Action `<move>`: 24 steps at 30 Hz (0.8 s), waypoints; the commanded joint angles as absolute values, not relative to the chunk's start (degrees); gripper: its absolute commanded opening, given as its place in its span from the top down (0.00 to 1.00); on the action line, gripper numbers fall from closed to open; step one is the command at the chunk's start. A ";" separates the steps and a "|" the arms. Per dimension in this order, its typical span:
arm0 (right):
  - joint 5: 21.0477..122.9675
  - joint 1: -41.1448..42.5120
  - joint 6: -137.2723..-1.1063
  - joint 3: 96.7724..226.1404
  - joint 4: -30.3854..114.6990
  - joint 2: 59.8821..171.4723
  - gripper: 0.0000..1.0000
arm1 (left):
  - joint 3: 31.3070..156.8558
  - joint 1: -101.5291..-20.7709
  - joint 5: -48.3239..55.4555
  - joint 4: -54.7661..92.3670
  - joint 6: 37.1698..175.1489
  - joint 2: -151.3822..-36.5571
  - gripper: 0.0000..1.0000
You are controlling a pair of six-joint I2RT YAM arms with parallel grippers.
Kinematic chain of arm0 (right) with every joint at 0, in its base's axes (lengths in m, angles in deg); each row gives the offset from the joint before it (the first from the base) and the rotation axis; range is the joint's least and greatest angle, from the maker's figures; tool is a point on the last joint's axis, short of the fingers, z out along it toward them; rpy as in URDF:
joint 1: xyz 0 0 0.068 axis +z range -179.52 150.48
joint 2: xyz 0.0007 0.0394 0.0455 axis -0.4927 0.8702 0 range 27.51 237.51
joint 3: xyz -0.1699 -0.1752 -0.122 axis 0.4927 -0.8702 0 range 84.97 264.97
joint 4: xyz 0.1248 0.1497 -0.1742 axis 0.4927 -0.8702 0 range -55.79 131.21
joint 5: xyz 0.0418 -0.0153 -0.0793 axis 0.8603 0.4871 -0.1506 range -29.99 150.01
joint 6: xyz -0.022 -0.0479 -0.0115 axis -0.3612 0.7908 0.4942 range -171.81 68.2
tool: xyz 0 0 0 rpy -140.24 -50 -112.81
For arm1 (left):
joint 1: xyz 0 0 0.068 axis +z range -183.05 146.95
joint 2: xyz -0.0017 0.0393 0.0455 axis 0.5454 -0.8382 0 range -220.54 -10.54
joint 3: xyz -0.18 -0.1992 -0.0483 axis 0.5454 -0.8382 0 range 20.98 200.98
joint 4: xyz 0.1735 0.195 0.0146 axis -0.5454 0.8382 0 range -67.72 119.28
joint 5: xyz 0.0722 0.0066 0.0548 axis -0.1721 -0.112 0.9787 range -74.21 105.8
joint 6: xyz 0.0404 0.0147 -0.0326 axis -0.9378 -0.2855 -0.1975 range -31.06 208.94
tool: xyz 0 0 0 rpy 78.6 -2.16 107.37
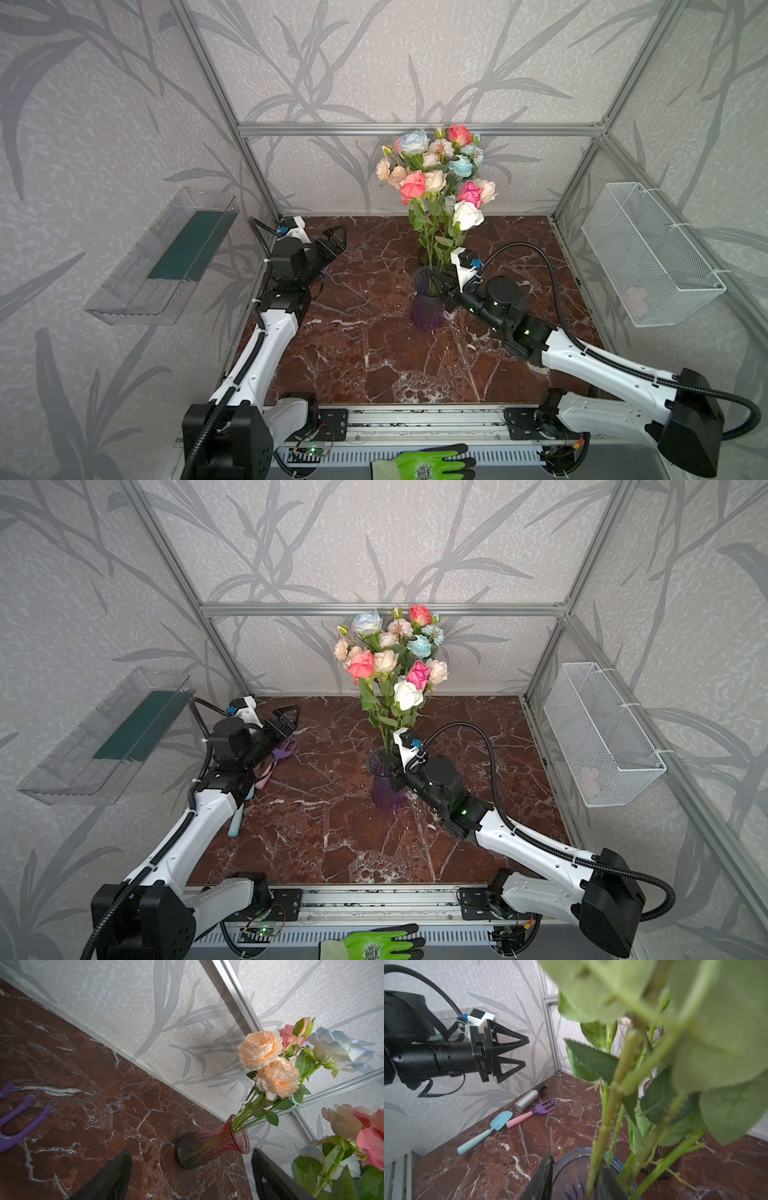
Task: Arrange flowers in a vase
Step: Place the flower in the vase.
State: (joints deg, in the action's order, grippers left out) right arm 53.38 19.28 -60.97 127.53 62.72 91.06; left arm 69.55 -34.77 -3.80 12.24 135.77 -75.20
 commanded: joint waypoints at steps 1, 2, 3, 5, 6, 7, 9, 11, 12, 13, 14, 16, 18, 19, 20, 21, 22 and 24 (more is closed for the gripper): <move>51.65 19.68 -62.36 129.34 58.79 88.59 0.61 | 69.03 -35.02 -4.77 10.10 136.72 -75.84 0.10; 51.16 19.70 -62.53 129.96 57.19 88.43 0.60 | 69.01 -35.15 -4.78 10.11 136.71 -75.97 0.10; 51.05 19.70 -62.45 130.56 55.48 88.18 0.59 | 68.98 -35.25 -4.83 10.15 136.75 -76.10 0.10; 51.13 19.67 -62.39 131.52 51.74 86.93 0.57 | 69.07 -35.29 -4.78 10.15 136.70 -76.36 0.10; 51.13 19.70 -62.79 131.50 50.31 86.12 0.56 | 69.11 -35.40 -4.87 10.09 136.74 -76.37 0.10; 51.21 19.69 -63.16 131.25 49.01 85.02 0.55 | 69.09 -35.49 -4.86 10.15 136.63 -76.37 0.10; 51.24 19.70 -64.11 130.87 46.40 83.26 0.53 | 69.10 -35.64 -4.77 10.20 136.36 -76.37 0.10; 51.62 19.67 -64.50 130.93 43.42 81.62 0.52 | 69.17 -35.73 -4.69 10.29 136.15 -76.53 0.10; 51.66 19.70 -64.57 130.93 42.28 81.05 0.51 | 69.27 -35.77 -4.87 10.21 136.14 -76.54 0.10; 51.59 19.66 -64.76 130.93 41.07 80.35 0.50 | 69.32 -35.78 -4.97 10.32 135.85 -76.63 0.10; 51.40 19.70 -64.81 130.85 40.37 79.74 0.50 | 69.40 -35.78 -4.90 10.47 135.68 -76.65 0.10; 51.22 19.63 -64.64 130.71 38.90 78.78 0.47 | 69.49 -35.84 -4.74 10.55 135.13 -76.55 0.10; 51.26 19.70 -64.59 131.14 36.87 78.03 0.46 | 69.58 -35.85 -4.49 10.98 134.52 -76.42 0.10; 51.54 19.68 -64.47 131.21 35.73 77.53 0.46 | 69.73 -35.86 -4.35 11.25 134.13 -76.31 0.10; 51.72 19.69 -64.41 130.88 34.83 76.95 0.45 | 69.82 -35.86 -4.18 11.53 133.75 -76.10 0.10; 51.60 19.70 -64.27 130.61 33.98 76.30 0.44 | 70.00 -35.86 -3.94 11.88 133.34 -75.95 0.10; 50.97 19.68 -64.22 130.10 32.61 75.20 0.43 | 70.17 -35.86 -3.48 12.43 132.78 -75.62 0.10; 49.89 19.69 -64.30 129.26 30.70 72.81 0.43 | 70.19 -35.85 -2.12 13.43 131.99 -75.01 0.10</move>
State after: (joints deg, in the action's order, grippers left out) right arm 51.52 19.30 -64.21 129.35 34.99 76.02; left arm 69.55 -35.66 -3.60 12.35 133.98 -76.28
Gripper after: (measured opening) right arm 0.572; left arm 0.904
